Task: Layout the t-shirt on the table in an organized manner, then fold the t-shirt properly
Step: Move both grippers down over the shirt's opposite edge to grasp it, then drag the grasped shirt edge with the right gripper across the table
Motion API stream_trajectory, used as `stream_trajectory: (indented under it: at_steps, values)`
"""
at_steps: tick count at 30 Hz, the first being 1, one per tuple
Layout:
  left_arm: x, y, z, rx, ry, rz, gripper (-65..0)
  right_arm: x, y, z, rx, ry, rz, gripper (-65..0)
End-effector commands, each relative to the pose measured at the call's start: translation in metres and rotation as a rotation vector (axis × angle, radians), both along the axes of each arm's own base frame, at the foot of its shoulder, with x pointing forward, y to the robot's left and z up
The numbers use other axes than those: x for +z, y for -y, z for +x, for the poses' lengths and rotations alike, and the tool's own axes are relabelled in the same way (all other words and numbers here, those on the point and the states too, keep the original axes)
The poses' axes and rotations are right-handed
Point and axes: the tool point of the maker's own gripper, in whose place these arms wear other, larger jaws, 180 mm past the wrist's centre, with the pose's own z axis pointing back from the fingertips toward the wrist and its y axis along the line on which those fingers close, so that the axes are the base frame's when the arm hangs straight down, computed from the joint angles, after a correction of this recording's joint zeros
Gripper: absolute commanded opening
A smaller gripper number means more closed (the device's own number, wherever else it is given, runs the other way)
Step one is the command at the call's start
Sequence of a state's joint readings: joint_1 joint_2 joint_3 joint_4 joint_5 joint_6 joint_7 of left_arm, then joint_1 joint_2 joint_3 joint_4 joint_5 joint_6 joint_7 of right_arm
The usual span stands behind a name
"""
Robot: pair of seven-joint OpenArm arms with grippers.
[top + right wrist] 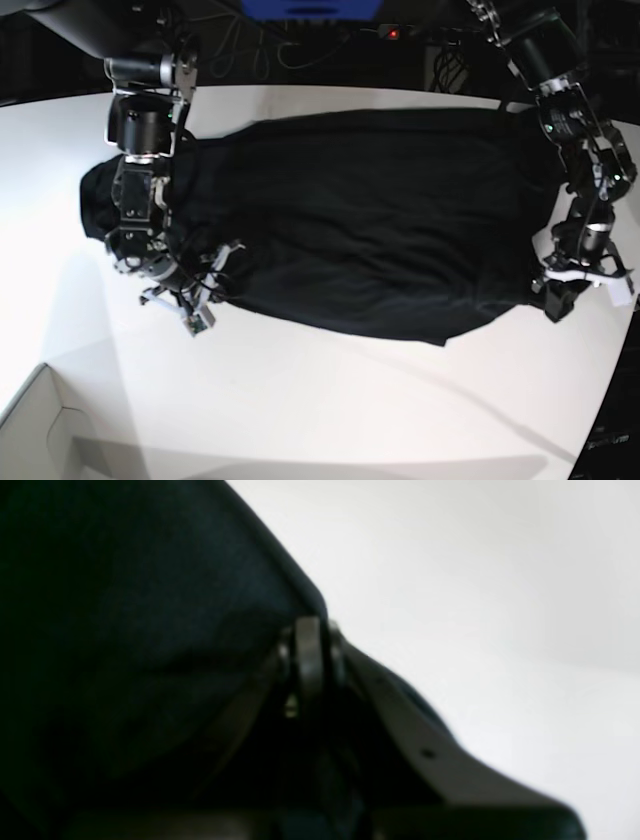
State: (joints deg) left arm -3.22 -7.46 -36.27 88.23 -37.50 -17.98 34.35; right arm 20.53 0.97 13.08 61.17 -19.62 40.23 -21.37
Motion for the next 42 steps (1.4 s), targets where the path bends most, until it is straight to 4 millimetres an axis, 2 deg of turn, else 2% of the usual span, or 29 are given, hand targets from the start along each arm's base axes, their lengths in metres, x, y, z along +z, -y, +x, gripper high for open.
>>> stream_trajectory:
  at_steps: [1, 7, 14, 17, 21, 25, 27, 28, 32, 35, 37, 39, 42]
  values:
    - [0.022, -0.005, 0.003, 0.004, 0.071, 0.01, -65.0, 0.035, 0.003, 0.018, -0.01, 0.115, 0.015, -65.0]
    - [0.018, -0.002, -0.008, -0.005, 0.077, -0.046, -65.0, 0.09, 0.008, 0.004, -0.02, 0.293, -0.047, -65.0]
    - [0.018, -0.025, -0.028, 0.041, 0.093, -0.102, -65.0, 0.118, 0.012, -0.05, -0.013, 0.386, -0.125, -65.0]
    - [0.023, -0.034, -0.03, 0.045, 0.095, -0.083, -65.0, 0.112, 0.009, -0.074, -0.008, 0.369, -0.134, -65.0]
    - [0.02, -0.039, -0.035, 0.043, 0.075, -0.064, -65.0, 0.085, 0.01, -0.099, -0.001, 0.288, -0.137, -65.0]
    - [0.017, -0.039, -0.037, 0.044, 0.068, -0.066, -65.0, 0.055, 0.011, -0.113, 0.004, 0.203, -0.131, -65.0]
    - [0.016, -0.039, -0.037, 0.044, 0.066, -0.066, -65.0, 0.049, 0.017, -0.115, 0.011, 0.183, -0.146, -64.9]
    - [0.016, -0.039, -0.037, 0.045, 0.065, -0.067, -65.0, 0.047, 0.018, -0.117, 0.016, 0.176, -0.155, -62.9]
    - [0.012, -0.041, -0.038, 0.05, 0.055, -0.062, -65.0, 0.038, 0.017, -0.128, 0.068, 0.146, -0.185, -50.2]
    - [0.012, -0.041, -0.038, 0.05, 0.054, -0.061, -65.0, 0.04, 0.019, -0.131, 0.117, 0.15, -0.222, -42.1]
    - [0.013, -0.041, -0.037, 0.049, 0.056, -0.061, -65.0, 0.055, 0.026, -0.125, 0.103, 0.191, -0.24, -39.2]
    - [0.013, -0.041, -0.037, 0.049, 0.056, -0.061, -65.0, 0.078, 0.035, -0.113, 0.068, 0.255, -0.255, -39.3]
    - [0.012, -0.04, -0.037, 0.047, 0.054, -0.062, -65.0, 0.11, 0.028, -0.088, 0.021, 0.353, -0.217, -39.0]
